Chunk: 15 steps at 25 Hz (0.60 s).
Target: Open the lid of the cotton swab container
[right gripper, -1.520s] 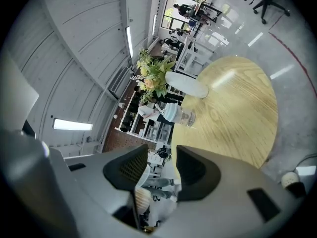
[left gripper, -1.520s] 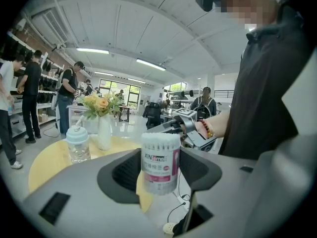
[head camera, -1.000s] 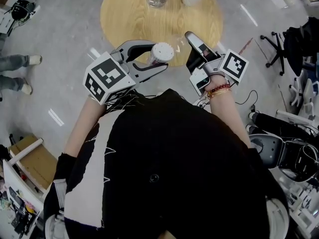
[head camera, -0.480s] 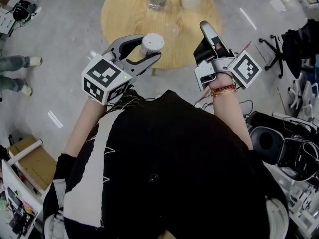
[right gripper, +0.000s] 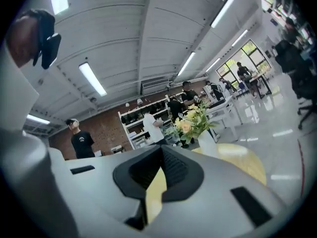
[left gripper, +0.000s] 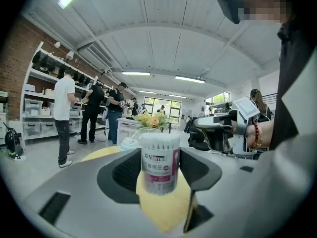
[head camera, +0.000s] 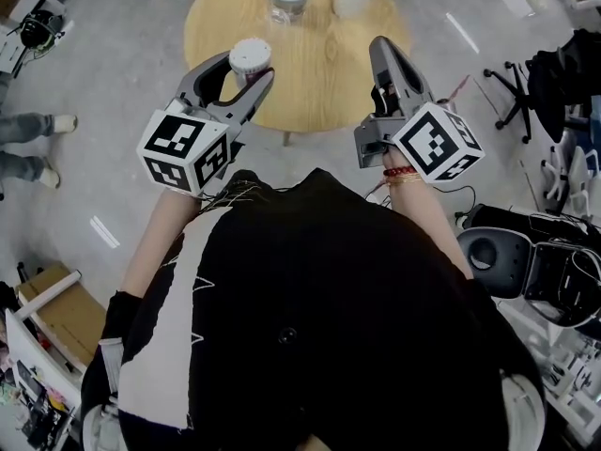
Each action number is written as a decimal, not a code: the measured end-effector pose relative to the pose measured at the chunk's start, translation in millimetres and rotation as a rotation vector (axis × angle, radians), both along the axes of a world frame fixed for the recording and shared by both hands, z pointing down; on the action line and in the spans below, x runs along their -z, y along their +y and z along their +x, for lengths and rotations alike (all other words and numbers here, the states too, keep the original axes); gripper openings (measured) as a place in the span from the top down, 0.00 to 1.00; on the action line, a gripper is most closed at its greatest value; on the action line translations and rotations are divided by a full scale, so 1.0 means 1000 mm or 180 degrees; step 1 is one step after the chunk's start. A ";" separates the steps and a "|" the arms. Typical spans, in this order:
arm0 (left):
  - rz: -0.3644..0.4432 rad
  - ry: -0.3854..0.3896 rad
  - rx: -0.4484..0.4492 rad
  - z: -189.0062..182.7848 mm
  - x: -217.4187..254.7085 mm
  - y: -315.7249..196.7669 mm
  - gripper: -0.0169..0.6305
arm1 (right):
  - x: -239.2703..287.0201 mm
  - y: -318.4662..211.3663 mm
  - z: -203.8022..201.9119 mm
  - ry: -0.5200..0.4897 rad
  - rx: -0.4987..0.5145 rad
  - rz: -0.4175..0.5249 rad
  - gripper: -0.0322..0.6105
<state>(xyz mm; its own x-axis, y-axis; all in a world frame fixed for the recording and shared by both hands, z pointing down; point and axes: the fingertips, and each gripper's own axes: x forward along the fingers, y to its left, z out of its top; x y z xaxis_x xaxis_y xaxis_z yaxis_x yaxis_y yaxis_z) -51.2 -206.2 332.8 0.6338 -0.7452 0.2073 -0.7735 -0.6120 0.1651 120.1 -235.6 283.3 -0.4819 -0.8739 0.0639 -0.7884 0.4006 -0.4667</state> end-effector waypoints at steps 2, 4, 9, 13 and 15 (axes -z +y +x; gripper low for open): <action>-0.0004 0.0009 0.0096 -0.003 0.000 -0.002 0.58 | -0.007 0.001 -0.003 0.0269 -0.0021 -0.0021 0.95; -0.0006 0.0015 0.0159 -0.005 -0.001 -0.003 0.58 | -0.013 0.003 -0.006 0.0436 -0.0009 -0.0048 0.95; -0.0007 0.0043 0.0215 -0.006 0.000 -0.004 0.58 | -0.026 0.008 -0.012 0.0629 0.0072 -0.0099 0.95; 0.0004 0.0055 0.0265 -0.006 0.002 -0.007 0.58 | -0.038 0.008 -0.010 0.0772 0.0108 -0.0243 0.95; -0.0010 0.0060 0.0284 -0.006 0.001 -0.010 0.58 | -0.042 0.007 -0.011 0.0843 0.0137 -0.0265 0.95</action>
